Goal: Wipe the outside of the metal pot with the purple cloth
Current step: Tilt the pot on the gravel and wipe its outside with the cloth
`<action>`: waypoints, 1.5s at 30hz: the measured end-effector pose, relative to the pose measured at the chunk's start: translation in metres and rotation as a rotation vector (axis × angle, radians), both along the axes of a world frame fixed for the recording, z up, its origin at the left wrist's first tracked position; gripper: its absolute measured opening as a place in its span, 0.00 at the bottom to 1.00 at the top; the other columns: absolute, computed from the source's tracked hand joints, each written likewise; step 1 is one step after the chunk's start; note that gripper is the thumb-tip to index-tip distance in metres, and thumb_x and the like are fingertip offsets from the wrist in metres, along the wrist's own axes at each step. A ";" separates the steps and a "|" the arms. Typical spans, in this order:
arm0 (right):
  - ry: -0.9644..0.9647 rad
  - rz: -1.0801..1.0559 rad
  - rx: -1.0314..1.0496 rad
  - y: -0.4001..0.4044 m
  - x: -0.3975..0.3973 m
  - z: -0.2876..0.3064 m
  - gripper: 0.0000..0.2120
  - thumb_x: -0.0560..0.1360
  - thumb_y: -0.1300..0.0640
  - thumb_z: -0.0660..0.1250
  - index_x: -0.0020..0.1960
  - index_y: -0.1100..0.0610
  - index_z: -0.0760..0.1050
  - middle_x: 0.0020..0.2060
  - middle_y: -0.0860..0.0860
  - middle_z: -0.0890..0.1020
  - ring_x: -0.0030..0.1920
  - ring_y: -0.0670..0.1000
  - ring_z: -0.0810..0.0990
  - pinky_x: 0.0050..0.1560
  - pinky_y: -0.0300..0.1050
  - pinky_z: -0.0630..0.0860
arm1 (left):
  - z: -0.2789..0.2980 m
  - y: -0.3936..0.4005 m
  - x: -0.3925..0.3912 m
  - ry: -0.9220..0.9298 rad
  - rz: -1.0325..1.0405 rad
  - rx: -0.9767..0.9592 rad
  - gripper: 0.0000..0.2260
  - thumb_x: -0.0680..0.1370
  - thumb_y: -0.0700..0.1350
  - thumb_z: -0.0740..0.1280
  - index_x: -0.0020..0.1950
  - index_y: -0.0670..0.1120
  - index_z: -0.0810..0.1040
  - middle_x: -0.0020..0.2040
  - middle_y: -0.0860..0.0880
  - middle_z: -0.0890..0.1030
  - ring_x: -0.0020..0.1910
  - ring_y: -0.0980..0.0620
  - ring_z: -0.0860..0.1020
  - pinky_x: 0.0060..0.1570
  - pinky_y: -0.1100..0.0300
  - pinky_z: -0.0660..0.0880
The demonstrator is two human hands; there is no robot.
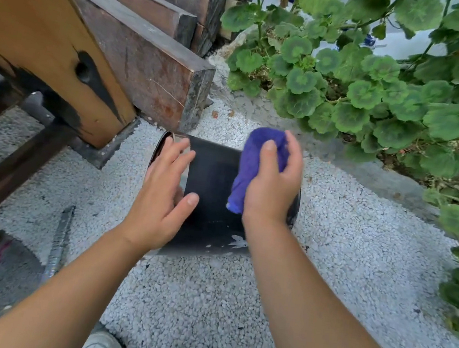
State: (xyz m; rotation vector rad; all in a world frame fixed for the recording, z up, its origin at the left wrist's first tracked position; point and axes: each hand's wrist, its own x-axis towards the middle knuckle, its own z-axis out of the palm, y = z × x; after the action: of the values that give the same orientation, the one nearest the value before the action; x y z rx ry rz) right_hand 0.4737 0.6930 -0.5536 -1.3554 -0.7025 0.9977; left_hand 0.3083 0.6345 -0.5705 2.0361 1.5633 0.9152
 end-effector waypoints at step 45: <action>-0.669 0.073 0.003 -0.024 0.017 -0.066 0.14 0.76 0.53 0.64 0.60 0.54 0.78 0.70 0.55 0.66 0.68 0.55 0.65 0.69 0.49 0.63 | -0.022 -0.009 0.039 -0.098 -0.020 -0.058 0.38 0.81 0.62 0.53 0.79 0.38 0.45 0.79 0.40 0.39 0.79 0.47 0.40 0.75 0.56 0.44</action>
State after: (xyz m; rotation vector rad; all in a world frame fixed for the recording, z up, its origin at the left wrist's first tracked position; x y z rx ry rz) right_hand 0.4911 0.6694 -0.6195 -1.6830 -1.2535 0.5828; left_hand 0.3477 0.6251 -0.5929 1.9338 1.4980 0.9363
